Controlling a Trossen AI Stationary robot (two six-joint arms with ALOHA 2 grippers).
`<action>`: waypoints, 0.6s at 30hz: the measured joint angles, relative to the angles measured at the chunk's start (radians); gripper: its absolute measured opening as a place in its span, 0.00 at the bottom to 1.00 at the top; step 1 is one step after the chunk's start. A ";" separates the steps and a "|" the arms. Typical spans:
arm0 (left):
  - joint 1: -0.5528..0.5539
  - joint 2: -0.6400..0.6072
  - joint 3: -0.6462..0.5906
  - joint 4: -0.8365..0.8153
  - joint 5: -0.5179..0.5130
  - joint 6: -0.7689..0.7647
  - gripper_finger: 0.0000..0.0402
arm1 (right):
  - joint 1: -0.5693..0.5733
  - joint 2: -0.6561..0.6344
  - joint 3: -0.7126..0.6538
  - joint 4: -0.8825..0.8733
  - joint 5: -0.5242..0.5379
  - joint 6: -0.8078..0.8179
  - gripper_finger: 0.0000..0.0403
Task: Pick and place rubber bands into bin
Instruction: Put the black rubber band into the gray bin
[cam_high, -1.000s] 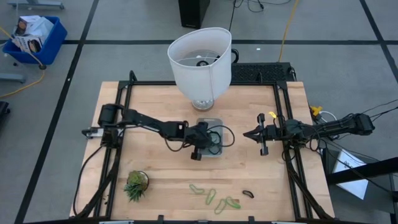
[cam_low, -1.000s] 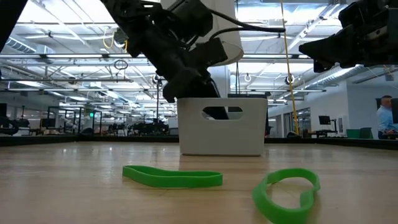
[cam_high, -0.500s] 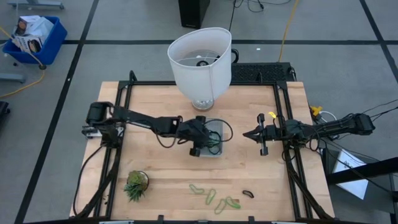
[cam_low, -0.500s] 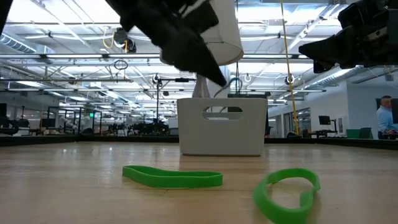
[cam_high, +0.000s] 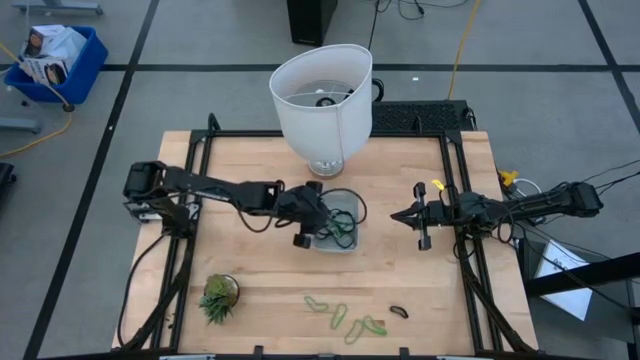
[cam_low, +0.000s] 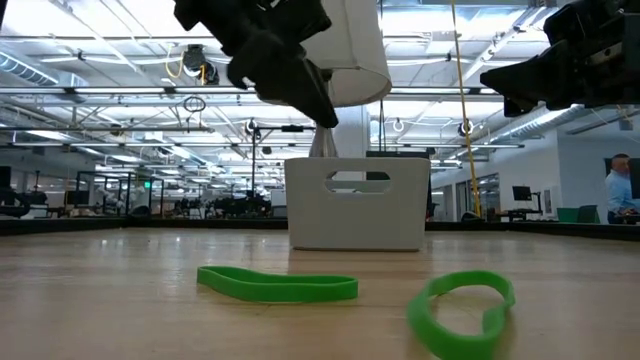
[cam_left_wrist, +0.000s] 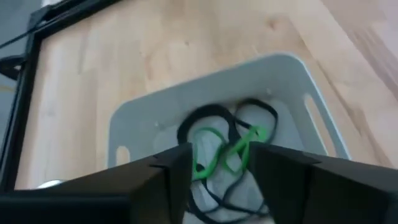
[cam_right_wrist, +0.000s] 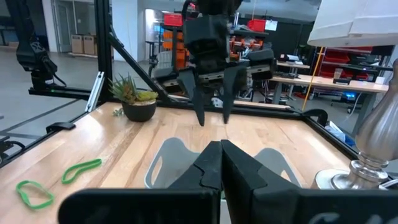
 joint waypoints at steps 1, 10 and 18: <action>-0.006 -0.011 0.000 -0.016 0.000 0.020 0.34 | 0.000 0.000 0.000 0.000 0.000 0.000 0.00; -0.005 -0.308 -0.039 -0.111 0.000 0.083 0.04 | 0.001 0.005 0.000 -0.015 -0.003 0.008 0.00; 0.072 -0.690 -0.341 0.108 0.201 0.037 0.01 | 0.001 0.007 0.000 -0.014 -0.003 0.019 0.00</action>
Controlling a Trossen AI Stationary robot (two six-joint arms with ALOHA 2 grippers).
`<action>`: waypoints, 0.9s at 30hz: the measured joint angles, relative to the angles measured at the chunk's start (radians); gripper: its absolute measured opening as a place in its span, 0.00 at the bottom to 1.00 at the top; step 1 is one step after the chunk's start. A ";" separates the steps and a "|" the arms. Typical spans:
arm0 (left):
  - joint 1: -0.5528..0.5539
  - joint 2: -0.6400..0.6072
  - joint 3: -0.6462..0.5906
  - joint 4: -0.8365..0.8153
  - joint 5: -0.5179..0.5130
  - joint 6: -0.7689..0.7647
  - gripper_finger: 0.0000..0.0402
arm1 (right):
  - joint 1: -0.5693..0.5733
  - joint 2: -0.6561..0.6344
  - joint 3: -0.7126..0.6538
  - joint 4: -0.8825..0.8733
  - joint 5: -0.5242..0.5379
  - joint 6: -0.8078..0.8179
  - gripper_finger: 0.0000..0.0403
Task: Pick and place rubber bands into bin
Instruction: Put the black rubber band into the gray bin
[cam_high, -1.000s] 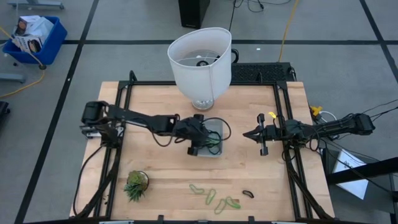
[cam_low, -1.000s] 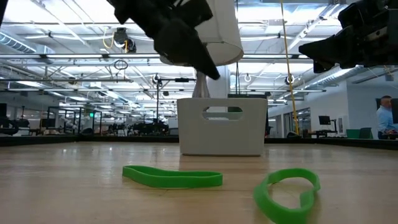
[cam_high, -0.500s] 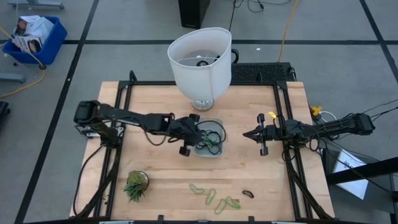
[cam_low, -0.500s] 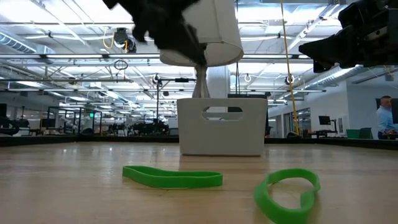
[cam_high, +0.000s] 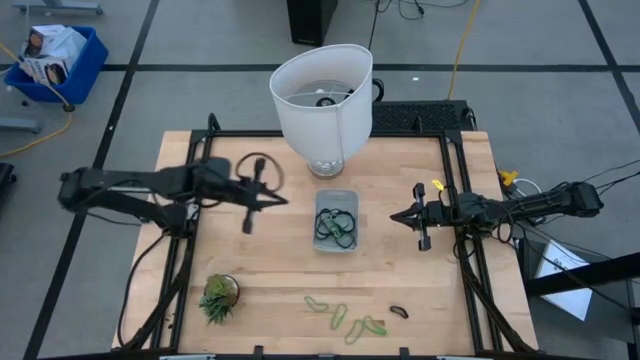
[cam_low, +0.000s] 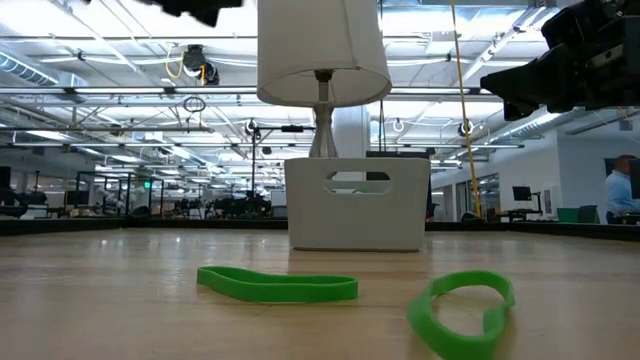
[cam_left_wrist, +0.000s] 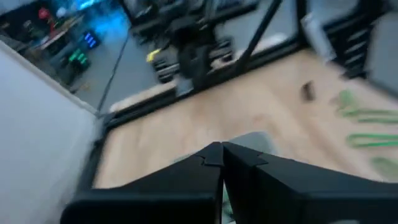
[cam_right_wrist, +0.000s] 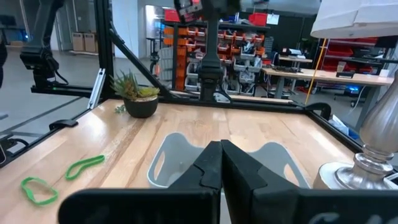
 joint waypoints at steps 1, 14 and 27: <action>0.007 -0.035 -0.055 0.052 0.035 -0.022 0.01 | 0.000 0.000 0.000 0.000 0.000 0.000 0.00; 0.036 -0.381 -0.406 0.340 0.010 -0.091 0.00 | 0.000 0.004 0.000 0.014 0.000 0.010 0.00; 0.031 -0.535 -0.673 0.445 -0.035 -0.119 0.00 | 0.000 0.004 0.000 0.013 0.000 0.023 0.00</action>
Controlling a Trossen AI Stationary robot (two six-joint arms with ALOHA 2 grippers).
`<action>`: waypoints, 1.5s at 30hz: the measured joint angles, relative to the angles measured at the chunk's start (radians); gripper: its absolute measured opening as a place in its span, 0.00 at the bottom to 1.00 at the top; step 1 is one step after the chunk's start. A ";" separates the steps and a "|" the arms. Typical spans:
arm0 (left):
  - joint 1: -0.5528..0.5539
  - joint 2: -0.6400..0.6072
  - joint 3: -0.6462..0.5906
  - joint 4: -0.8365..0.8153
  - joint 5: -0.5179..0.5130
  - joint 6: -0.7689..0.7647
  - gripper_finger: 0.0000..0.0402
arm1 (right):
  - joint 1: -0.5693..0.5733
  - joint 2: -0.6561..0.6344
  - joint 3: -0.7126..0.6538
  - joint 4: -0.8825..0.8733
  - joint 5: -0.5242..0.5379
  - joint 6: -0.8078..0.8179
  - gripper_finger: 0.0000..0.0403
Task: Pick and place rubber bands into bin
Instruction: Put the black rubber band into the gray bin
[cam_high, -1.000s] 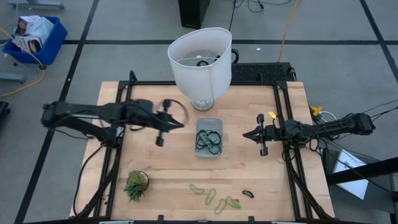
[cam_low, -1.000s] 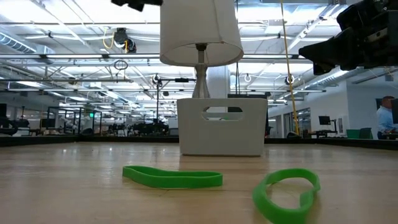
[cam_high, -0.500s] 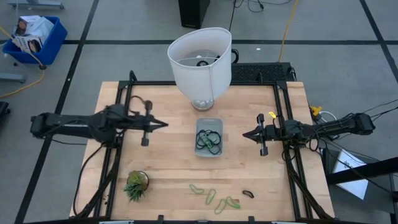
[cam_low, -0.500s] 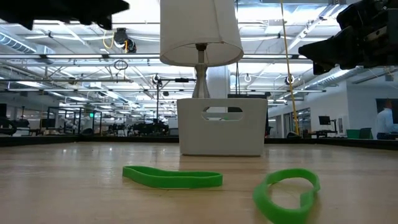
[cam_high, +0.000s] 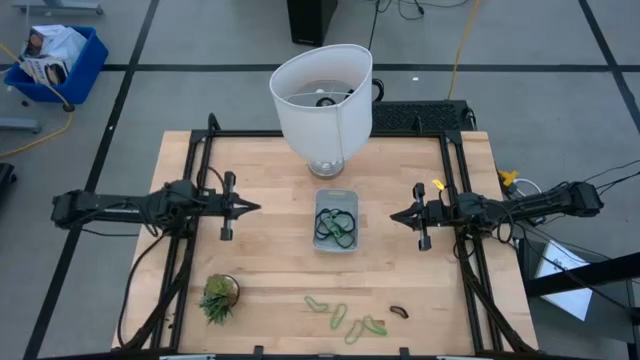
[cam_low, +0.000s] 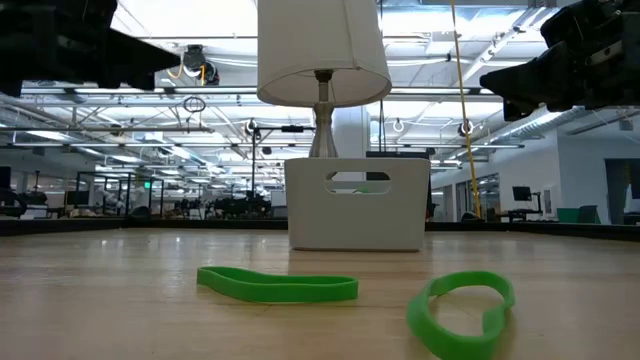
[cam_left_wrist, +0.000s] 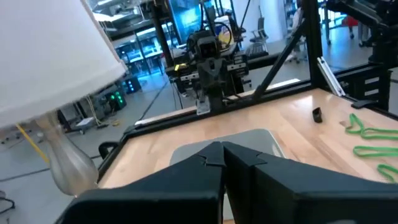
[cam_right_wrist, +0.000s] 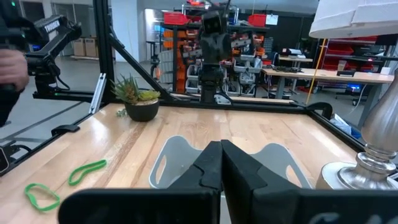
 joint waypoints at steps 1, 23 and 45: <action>0.000 -0.003 -0.021 0.025 0.010 -0.002 0.00 | 0.000 0.000 0.000 -0.001 0.000 0.003 0.00; -0.010 -0.013 -0.134 0.108 0.021 -0.030 0.05 | 0.008 0.026 0.078 -0.116 -0.094 -0.048 0.00; -0.010 -0.013 -0.133 0.106 0.019 -0.111 0.09 | 0.429 0.476 0.761 -0.752 0.030 0.250 0.01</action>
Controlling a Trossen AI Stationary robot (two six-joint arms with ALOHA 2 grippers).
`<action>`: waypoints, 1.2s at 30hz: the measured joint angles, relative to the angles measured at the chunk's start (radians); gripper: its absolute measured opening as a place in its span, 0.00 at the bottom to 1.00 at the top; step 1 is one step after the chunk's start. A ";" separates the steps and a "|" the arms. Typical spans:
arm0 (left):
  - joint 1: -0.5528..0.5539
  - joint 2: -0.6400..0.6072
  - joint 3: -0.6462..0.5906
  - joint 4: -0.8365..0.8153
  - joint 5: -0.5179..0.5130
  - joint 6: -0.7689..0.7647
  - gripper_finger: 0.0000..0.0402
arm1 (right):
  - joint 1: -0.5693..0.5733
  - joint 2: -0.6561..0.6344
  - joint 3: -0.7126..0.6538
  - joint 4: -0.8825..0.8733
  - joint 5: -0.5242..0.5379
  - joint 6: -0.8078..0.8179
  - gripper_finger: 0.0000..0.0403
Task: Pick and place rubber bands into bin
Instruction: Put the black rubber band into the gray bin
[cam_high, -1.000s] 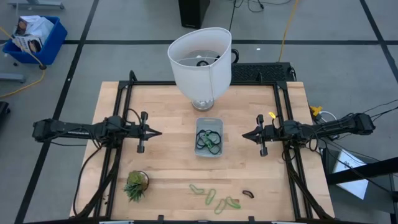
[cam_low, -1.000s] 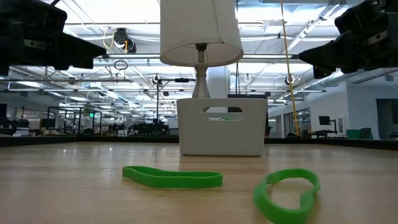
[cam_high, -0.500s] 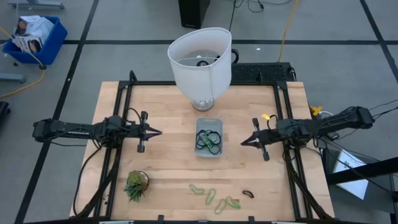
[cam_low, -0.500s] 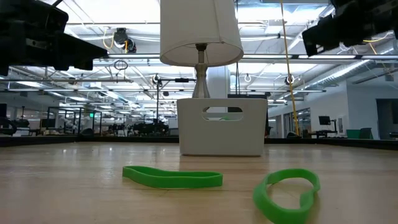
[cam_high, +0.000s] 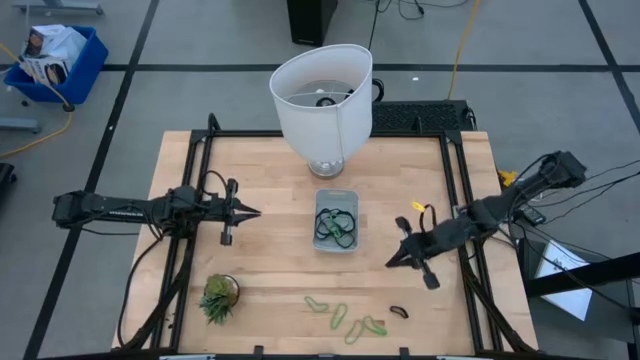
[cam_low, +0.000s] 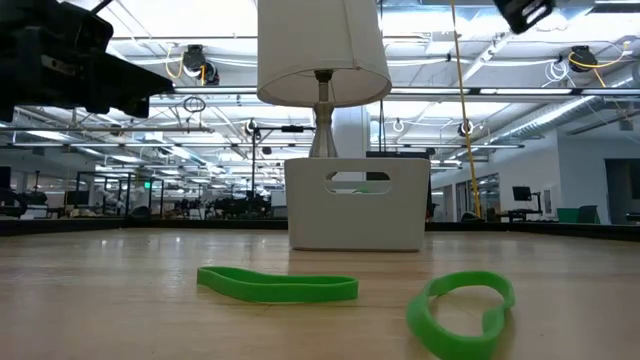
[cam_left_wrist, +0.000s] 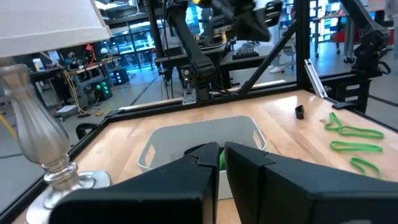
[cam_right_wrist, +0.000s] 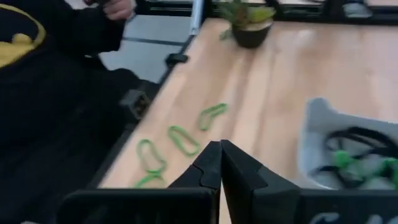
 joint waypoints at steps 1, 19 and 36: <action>0.000 0.000 0.000 0.000 0.000 -0.003 0.09 | 0.018 0.019 0.011 0.005 0.002 0.021 0.02; 0.000 0.002 0.000 -0.007 0.000 -0.042 0.09 | 0.248 0.295 0.027 -0.165 0.123 0.616 0.33; 0.000 0.002 0.001 -0.037 -0.001 -0.060 0.09 | 0.330 0.611 0.208 -0.324 0.138 0.506 0.52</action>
